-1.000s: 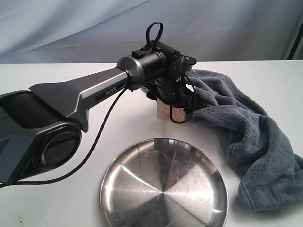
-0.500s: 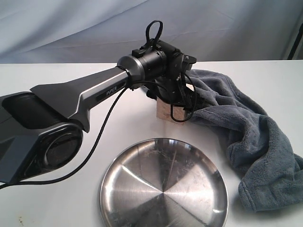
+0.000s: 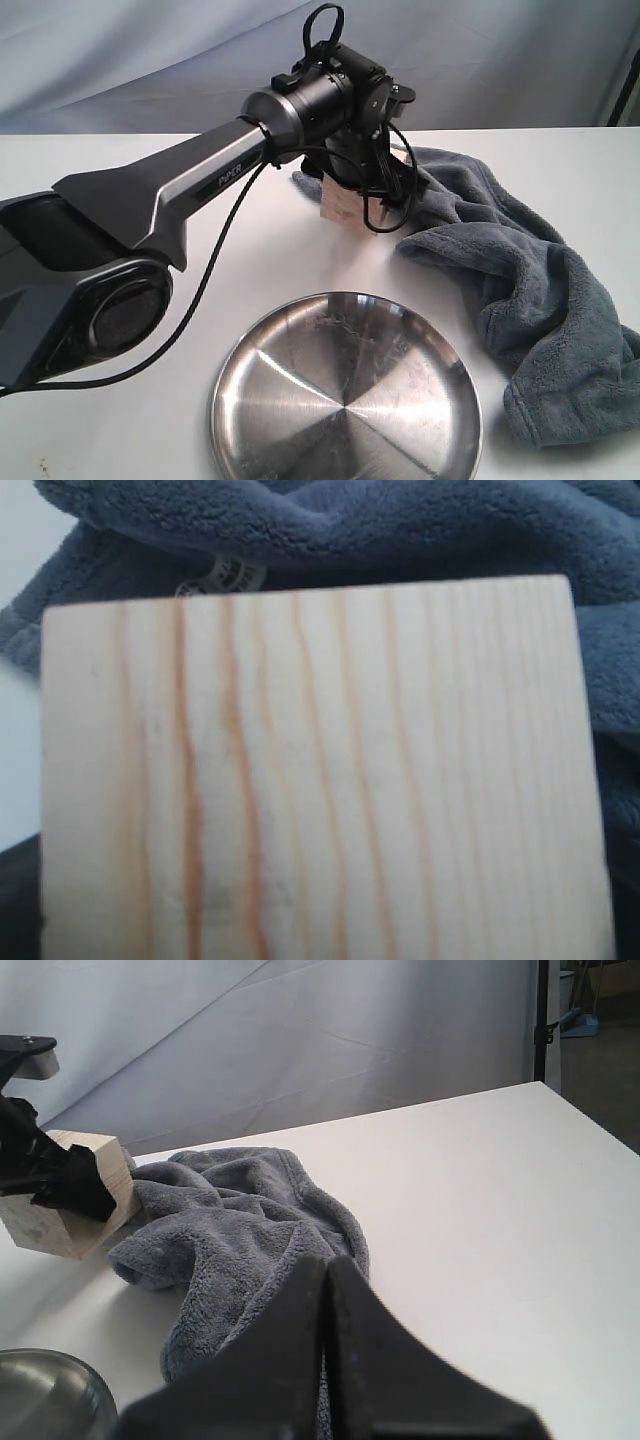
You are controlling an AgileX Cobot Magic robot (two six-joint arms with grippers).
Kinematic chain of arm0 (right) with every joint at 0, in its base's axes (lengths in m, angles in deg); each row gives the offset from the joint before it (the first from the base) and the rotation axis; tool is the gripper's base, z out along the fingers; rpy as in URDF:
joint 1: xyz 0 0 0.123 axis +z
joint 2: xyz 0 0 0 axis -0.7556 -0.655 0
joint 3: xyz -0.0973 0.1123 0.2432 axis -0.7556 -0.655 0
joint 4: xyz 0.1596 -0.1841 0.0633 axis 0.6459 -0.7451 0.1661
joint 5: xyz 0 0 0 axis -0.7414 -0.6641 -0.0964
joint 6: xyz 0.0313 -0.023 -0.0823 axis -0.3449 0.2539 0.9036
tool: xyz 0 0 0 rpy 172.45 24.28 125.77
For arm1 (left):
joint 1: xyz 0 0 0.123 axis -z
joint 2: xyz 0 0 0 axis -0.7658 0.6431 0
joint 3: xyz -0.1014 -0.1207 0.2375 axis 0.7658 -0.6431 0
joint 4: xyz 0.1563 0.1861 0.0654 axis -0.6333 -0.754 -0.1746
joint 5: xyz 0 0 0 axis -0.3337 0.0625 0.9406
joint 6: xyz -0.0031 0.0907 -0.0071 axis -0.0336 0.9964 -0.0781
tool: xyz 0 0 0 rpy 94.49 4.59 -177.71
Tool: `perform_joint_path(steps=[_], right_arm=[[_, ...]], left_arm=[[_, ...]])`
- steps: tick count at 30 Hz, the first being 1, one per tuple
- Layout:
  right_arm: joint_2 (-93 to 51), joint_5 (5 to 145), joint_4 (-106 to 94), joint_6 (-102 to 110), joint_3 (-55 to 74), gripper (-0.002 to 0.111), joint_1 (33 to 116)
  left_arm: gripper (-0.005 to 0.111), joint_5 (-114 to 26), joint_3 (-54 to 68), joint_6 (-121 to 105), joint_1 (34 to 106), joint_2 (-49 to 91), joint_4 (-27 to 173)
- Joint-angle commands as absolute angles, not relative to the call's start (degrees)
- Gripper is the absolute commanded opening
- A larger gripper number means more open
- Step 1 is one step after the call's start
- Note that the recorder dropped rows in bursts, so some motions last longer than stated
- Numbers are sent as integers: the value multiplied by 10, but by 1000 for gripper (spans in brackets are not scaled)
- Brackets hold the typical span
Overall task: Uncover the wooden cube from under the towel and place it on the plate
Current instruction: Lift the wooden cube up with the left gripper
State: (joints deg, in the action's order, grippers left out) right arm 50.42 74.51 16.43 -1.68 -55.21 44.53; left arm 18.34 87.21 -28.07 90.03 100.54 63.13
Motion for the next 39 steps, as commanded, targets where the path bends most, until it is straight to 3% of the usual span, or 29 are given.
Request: perform_joint_path(steps=[1,39], right_arm=[[508,738,167,-19,-554,3,445],[508,738,167,-19,-554,3,445]], left_arm=[[0,182,879,-288,899,969,616],[0,257,878,-263,929,851,647]])
